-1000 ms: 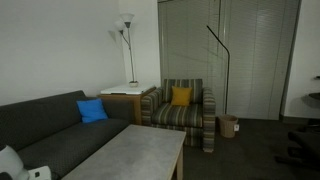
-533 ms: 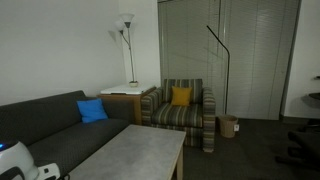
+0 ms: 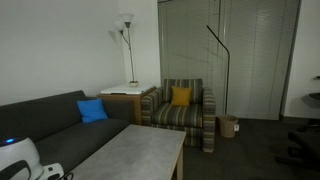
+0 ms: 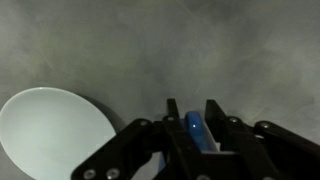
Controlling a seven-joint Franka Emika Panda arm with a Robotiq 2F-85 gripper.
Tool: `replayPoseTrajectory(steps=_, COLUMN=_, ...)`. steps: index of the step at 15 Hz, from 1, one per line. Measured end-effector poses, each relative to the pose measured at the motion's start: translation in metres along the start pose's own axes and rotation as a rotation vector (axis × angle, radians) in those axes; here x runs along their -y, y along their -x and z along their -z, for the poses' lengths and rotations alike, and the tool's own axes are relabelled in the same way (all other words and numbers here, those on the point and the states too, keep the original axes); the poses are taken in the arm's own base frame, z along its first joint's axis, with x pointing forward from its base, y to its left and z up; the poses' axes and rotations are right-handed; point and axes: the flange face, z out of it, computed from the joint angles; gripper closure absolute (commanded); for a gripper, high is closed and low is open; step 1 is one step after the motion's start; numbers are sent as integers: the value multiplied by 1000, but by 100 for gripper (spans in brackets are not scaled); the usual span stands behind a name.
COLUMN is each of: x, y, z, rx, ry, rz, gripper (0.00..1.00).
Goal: Put the blue cup on the white plate then remove the cup and put it on the table
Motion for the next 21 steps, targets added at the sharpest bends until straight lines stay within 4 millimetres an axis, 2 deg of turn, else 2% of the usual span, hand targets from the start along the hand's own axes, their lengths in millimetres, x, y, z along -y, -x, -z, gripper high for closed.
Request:
replayPoseTrajectory(steps=5, x=0, y=3, z=-3, rx=42, ry=5, rz=6, gripper=1)
replayPoseTrajectory(steps=13, x=8, y=8, z=-1, rx=69, ry=-12, rz=84, gripper=0)
replayPoseTrajectory(steps=21, x=16, y=16, z=38, rx=33, ry=13, rz=75, gripper=0)
